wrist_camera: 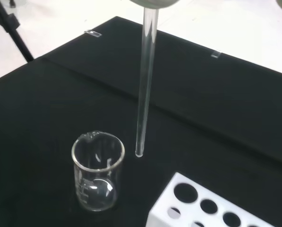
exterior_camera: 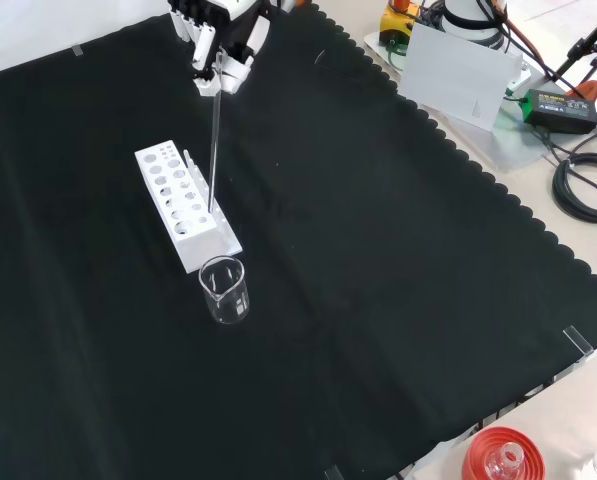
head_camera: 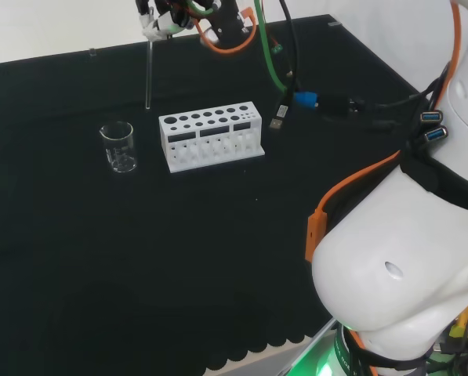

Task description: Stir in the beaker to the left of the white test tube rack with the glass rod.

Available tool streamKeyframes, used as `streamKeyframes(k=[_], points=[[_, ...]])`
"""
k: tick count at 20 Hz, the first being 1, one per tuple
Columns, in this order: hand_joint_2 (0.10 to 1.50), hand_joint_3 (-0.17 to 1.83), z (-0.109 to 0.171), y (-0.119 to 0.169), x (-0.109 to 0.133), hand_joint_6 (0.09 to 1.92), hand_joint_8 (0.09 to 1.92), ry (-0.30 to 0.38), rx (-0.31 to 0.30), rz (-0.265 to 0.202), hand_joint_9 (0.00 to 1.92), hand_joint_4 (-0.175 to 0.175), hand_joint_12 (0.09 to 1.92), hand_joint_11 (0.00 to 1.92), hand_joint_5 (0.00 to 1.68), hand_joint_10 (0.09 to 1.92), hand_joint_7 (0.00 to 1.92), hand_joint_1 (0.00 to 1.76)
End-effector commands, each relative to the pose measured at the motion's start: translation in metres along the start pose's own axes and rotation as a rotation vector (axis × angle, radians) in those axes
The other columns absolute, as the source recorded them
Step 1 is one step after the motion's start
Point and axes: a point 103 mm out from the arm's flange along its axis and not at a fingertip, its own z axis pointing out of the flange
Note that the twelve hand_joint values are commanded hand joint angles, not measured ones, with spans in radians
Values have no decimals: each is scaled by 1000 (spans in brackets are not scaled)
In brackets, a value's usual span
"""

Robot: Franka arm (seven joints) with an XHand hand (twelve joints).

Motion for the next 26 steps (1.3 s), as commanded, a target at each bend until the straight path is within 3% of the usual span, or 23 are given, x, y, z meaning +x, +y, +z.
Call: streamKeyframes(k=[1, 6, 14, 26], points=[[1117, -175, -5, 11, 22, 752, 646, -14, 11, -19, 1920, -175, 557, 1785, 1157, 343, 1683, 1204], [1117, -175, -2, 19, 36, 751, 645, -18, 16, -32, 1920, -175, 557, 1785, 1157, 343, 1683, 1204], [1117, -175, 10, 34, 38, 750, 645, 1, 15, -76, 1920, -175, 557, 1786, 1158, 344, 1684, 1205], [1116, -175, 31, 56, 42, 748, 643, -22, 64, -65, 1920, -175, 558, 1788, 1159, 346, 1686, 1205]])
